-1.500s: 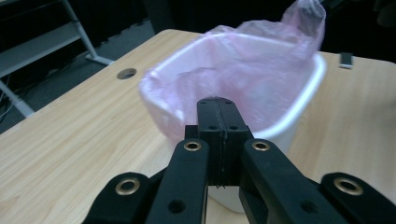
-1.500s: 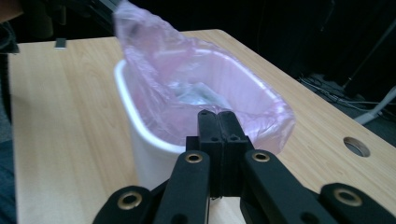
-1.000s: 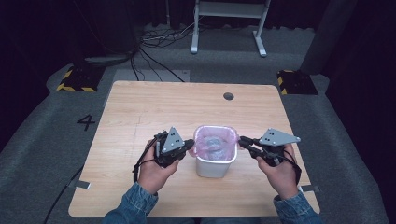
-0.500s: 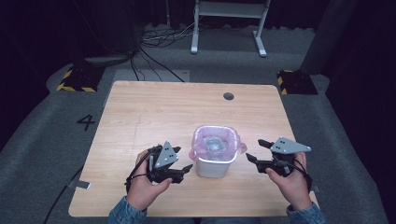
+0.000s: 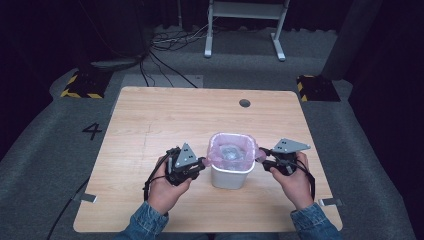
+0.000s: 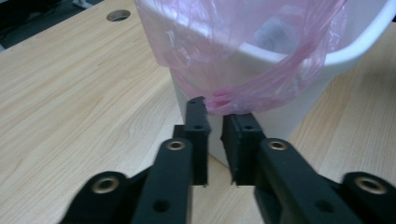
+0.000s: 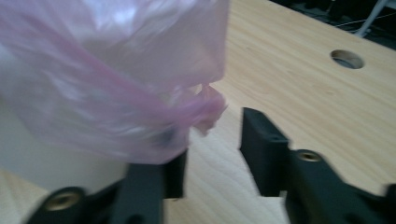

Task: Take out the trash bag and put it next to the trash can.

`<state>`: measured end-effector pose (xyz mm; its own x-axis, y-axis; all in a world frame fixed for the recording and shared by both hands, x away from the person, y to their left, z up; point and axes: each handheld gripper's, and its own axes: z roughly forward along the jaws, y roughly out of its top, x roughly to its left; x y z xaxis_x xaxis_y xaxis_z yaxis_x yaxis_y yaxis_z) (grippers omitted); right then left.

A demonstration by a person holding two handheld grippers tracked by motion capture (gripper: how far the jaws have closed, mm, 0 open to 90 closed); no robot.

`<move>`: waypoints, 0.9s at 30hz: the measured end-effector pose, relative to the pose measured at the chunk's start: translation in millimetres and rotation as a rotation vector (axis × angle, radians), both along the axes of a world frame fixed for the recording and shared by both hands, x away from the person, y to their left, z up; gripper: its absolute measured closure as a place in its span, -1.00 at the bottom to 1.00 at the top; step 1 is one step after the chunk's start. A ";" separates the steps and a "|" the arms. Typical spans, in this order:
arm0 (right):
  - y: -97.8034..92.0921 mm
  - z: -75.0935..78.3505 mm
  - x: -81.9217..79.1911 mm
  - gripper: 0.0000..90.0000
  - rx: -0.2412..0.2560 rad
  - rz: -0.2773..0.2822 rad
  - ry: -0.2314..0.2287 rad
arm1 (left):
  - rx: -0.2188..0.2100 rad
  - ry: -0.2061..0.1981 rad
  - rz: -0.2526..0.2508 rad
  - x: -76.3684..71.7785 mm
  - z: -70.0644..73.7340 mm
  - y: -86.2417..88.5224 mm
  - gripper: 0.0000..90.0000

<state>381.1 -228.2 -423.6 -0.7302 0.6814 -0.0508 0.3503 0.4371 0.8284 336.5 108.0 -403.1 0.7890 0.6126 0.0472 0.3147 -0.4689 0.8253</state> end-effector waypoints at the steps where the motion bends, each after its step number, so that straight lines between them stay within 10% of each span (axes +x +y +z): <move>1: -1.0 2.9 1.4 0.67 0.008 -0.008 -0.006 | -0.004 -0.004 0.007 0.9 1.9 0.3 0.91; 12: 3.1 46.4 11.3 0.89 0.049 -0.031 -0.119 | -0.036 -0.050 0.019 1.9 14.9 5.7 0.94; 27: 52.5 81.7 -23.2 0.92 0.118 0.177 -0.202 | -0.100 -0.091 -0.005 -3.3 30.8 1.2 0.83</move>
<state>357.9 -175.7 -341.9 -0.8216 0.5538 -0.1349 0.1002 0.3733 0.9223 333.2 109.3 -372.3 0.7871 0.6142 0.0574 0.2348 -0.3844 0.8928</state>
